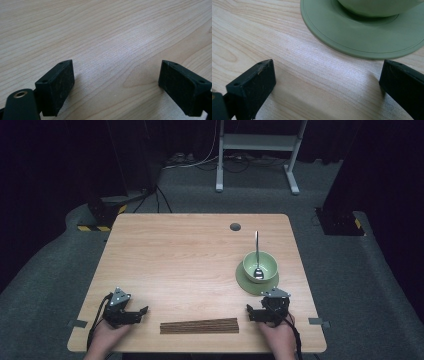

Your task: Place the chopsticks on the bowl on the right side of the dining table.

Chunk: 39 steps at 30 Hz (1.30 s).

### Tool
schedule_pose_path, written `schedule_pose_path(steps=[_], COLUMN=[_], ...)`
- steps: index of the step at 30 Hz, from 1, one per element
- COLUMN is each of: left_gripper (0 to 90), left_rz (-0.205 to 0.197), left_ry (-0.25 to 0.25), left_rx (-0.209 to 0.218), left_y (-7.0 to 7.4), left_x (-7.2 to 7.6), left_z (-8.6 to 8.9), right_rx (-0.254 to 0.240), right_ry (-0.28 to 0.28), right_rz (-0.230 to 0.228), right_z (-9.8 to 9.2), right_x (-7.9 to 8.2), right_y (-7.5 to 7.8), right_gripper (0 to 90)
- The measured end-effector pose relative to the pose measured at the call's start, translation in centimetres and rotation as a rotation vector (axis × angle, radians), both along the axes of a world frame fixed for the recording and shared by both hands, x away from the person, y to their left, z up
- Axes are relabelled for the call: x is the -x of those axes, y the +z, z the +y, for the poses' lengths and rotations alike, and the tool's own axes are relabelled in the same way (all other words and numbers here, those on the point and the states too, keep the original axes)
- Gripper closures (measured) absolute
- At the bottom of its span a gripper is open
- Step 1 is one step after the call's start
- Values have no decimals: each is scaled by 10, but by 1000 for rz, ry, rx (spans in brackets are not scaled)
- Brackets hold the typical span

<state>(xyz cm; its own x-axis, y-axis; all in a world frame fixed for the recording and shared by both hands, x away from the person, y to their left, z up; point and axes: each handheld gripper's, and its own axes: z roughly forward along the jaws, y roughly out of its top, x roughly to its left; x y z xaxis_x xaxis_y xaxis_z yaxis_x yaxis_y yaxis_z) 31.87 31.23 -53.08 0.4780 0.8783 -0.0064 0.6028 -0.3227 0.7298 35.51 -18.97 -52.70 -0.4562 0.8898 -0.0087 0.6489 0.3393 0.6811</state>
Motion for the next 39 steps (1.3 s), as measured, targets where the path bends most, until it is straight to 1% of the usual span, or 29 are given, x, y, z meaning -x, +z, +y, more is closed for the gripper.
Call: schedule_pose_path(steps=[3,10,14,15,16,19,20,21,24,26,27,28,29,31,35,37,39], left_gripper=[135,134,131,132,132,136,151,152,153,156,164,182,194,196,199,214,215], left_rz=[0,-3,-5,-3,-2,-4,-4,-5,-5,-6,-9,-9,-15,-14,-15,-16,-17], left_ry=[1,13,26,31,33,33,33,31,31,32,37,37,32,32,39,41,41], left_rx=[4,-3,-9,-5,-5,-1,-1,3,2,3,4,4,2,2,3,5,5], left_y=[0,0,0,0,0,0,0,0,0,0,0,0,0,0,1,0,0], left_x=[0,-1,-1,-1,-1,-1,-1,-1,-1,-1,-1,-1,0,0,-1,-2,-2], left_z=[0,0,0,-1,-1,0,0,0,0,0,0,0,0,0,1,2,1], right_rx=[-2,0,-1,-19,-24,-37,-37,-37,-47,-45,-48,-48,-38,-43,-53,-64,-73], right_ry=[3,13,16,13,12,10,10,19,23,31,45,45,65,72,88,101,108], right_rz=[1,1,-2,1,-2,-14,-14,-18,-17,-23,-32,-32,-44,-52,-51,-38,-37], right_z=[-1,-1,-2,-4,-5,-5,-5,-5,-4,-3,0,0,3,7,12,15,19], right_x=[0,0,1,1,1,1,1,2,4,5,7,7,8,8,9,8,7], right_y=[0,0,1,2,3,6,6,7,9,11,14,14,16,18,18,18,20], right_gripper=[7,6,30,35,36,37,37,38,43,44,55,55,59,58,57,57,57])
